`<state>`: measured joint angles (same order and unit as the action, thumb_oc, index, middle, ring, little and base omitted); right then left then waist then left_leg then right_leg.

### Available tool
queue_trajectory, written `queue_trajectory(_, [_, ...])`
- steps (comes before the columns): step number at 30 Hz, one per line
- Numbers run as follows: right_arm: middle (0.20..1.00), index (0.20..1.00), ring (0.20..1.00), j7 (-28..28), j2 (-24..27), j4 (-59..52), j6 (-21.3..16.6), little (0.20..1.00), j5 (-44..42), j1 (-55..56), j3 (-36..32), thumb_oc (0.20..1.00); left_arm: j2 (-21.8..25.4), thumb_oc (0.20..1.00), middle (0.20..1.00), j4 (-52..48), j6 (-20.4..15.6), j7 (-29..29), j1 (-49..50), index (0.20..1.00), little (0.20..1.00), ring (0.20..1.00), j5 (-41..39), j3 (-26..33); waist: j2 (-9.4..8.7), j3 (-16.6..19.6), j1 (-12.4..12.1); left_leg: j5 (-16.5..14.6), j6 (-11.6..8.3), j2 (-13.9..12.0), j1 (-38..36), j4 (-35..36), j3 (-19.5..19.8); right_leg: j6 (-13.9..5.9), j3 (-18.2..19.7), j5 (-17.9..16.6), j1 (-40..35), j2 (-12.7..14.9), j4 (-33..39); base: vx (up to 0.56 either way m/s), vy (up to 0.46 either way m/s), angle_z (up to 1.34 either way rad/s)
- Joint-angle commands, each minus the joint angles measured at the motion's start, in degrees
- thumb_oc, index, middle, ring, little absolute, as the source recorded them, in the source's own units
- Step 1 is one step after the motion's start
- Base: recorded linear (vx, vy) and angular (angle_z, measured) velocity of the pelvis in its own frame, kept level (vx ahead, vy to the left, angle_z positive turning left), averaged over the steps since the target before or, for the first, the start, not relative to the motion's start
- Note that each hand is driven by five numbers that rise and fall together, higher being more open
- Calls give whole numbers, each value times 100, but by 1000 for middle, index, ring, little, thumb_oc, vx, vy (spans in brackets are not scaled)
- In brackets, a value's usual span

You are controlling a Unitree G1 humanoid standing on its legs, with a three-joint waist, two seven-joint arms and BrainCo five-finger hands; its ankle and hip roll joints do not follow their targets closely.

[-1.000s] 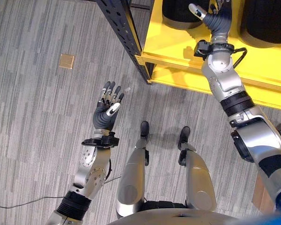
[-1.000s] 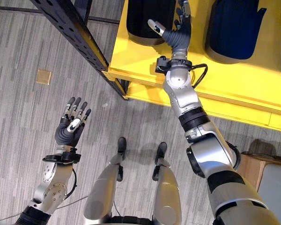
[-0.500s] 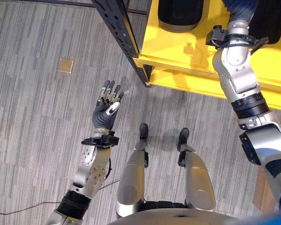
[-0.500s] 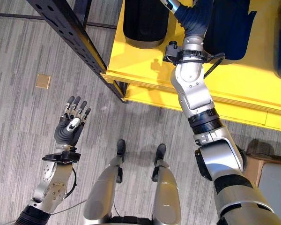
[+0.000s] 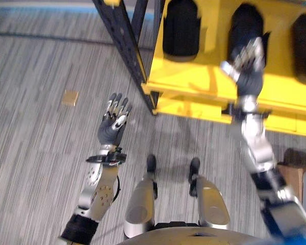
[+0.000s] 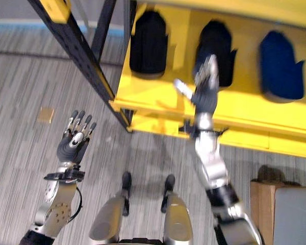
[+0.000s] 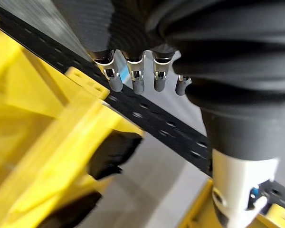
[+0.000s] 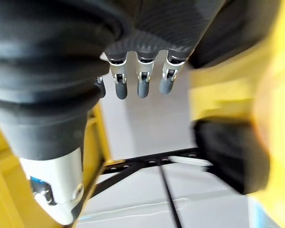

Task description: Move parts from the plastic box to the shelf.

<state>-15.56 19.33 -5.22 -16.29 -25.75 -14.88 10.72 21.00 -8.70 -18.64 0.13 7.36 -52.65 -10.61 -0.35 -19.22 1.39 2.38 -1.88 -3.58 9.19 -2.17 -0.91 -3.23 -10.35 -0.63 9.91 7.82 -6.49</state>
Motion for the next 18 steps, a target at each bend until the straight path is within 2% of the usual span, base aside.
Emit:
queue_trajectory(1, [1000, 1000, 1000, 668, 128, -141, -285, 1000, -340, 259, -288, 1000, 102, 1000, 1000, -26, -64, -400, 348, 1000, 1000, 1000, 156, 273, -184, 857, 30, -68, -230, -427, -468, 197, -21, -587, 185, -195, -362, 388, 360, 79, 12, 1])
queue_trajectory(9, [1000, 1000, 1000, 1288, 347, -523, -44, 1000, -148, 1623, -664, 1000, -226, 1000, 1000, 279, 30, -601, 912, 1000, 1000, 1000, 396, 740, -199, 1458, 184, -98, -200, -457, -1042, 502, -316, -640, 354, -269, -712, 312, 670, 20, 11, -17])
queue_trajectory(18, [1000, 1000, 1000, 1496, 313, -40, 190, 1000, -85, 2340, -811, 1000, -391, 1000, 1000, 577, 111, -724, 1133, 1000, 1000, 1000, 622, 858, -176, 1772, 293, -63, -199, -517, -1264, 632, -399, -613, 488, -234, -863, 226, 747, -8, -12, -12])
